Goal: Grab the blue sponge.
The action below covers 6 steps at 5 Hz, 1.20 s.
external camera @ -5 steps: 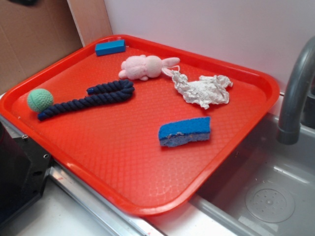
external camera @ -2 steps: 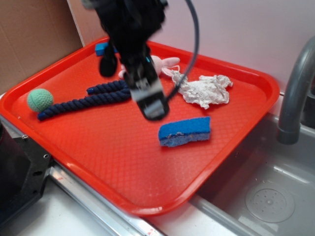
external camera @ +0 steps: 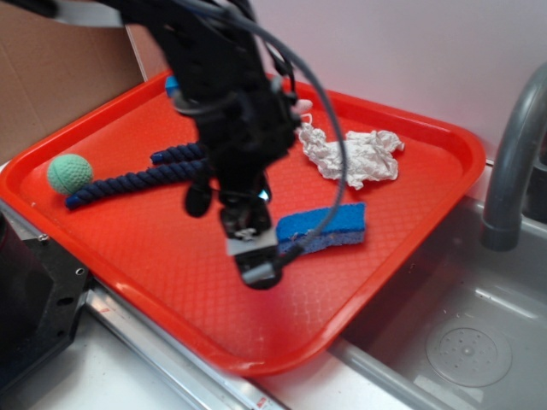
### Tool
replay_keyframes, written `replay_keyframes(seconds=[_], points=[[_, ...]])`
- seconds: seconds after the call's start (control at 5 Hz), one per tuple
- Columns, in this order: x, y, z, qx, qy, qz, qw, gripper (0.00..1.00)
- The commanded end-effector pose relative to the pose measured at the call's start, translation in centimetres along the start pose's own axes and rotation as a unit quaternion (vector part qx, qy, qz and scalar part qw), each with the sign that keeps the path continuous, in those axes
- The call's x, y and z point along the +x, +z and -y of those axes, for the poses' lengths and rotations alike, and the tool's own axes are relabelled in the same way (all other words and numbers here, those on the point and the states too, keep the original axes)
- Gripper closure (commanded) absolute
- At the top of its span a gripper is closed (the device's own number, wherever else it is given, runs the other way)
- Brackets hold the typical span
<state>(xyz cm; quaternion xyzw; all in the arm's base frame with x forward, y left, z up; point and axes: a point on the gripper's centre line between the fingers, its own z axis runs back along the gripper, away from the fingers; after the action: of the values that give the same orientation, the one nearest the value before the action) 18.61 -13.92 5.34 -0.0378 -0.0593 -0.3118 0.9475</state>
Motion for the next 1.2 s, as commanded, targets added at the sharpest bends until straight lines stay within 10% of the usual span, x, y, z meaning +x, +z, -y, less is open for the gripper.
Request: replay_keyframes(seconds=[0.0,0.2,0.4,1.0], points=[[2.4,-0.8,0.7,0.002,-0.007,0.041,0.999,0.0],[2.0,-1.6,0.8,-0.003,-0.002,0.031,1.0,0.0],[1.2,-2.7,1.5,0.003,0.011,0.01,1.0,1.0],[-2.2,2.0,1.6,-0.009,0.158,-0.031,0.987,1.0]])
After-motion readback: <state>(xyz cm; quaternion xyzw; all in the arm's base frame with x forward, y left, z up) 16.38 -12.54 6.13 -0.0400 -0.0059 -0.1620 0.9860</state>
